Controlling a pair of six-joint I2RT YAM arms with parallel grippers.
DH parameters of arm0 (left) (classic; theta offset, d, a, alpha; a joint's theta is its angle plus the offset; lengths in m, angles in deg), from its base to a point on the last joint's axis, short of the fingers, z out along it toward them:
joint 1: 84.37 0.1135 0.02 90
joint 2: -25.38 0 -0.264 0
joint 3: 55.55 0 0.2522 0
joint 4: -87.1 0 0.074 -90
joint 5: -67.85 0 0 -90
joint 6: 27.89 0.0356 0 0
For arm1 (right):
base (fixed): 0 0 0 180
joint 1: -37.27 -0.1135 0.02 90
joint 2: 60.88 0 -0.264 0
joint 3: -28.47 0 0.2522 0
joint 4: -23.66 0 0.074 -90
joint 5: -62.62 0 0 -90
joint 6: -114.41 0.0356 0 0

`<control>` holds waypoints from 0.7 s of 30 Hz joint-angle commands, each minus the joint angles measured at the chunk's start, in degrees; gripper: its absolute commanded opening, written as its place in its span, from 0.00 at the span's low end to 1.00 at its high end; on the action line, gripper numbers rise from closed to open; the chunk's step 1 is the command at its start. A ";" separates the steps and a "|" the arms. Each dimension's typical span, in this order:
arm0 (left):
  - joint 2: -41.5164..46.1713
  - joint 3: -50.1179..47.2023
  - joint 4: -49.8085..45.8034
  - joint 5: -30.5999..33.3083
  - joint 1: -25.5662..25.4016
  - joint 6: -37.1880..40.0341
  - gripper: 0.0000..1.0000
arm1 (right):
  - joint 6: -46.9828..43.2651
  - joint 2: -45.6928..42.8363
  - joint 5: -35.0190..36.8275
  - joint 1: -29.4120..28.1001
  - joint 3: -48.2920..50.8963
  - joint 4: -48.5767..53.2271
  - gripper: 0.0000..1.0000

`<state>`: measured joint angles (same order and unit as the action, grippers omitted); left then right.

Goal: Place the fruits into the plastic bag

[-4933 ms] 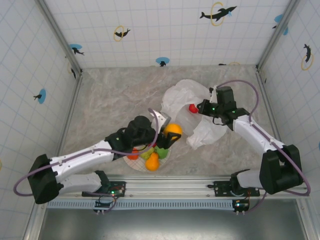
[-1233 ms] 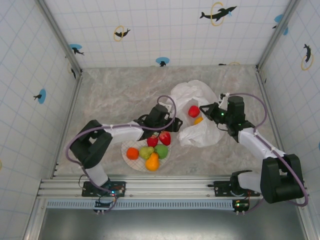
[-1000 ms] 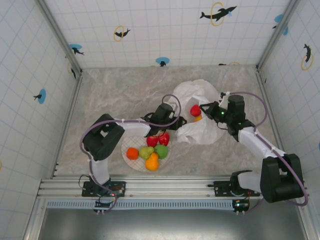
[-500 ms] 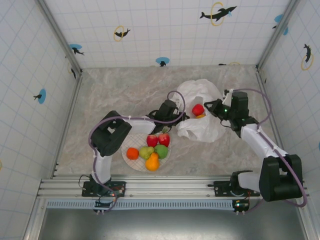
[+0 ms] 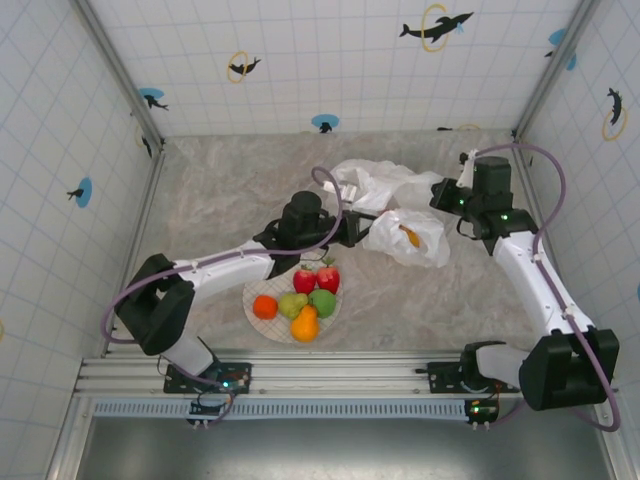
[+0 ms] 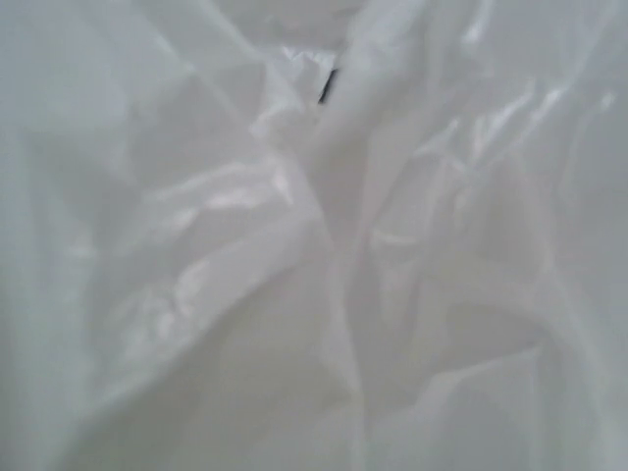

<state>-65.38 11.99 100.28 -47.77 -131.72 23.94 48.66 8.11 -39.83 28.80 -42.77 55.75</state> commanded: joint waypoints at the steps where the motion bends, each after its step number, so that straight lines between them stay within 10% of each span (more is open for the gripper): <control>1: -0.39 -2.43 -5.99 3.23 -0.28 3.02 0.12 | -1.31 0.30 -1.57 -1.05 1.01 -0.78 0.00; 11: 14.11 -11.67 -20.59 12.38 0.91 13.84 0.75 | 2.42 1.16 -6.62 -4.30 4.82 -7.30 0.00; 21: 30.88 -16.61 -33.82 15.12 4.66 16.82 0.90 | 3.24 2.81 -5.75 -9.06 4.22 -9.27 0.00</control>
<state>-37.62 -3.99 72.96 -35.23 -127.83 38.40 51.48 10.06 -45.47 21.09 -38.79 48.80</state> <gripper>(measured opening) 0.896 0.040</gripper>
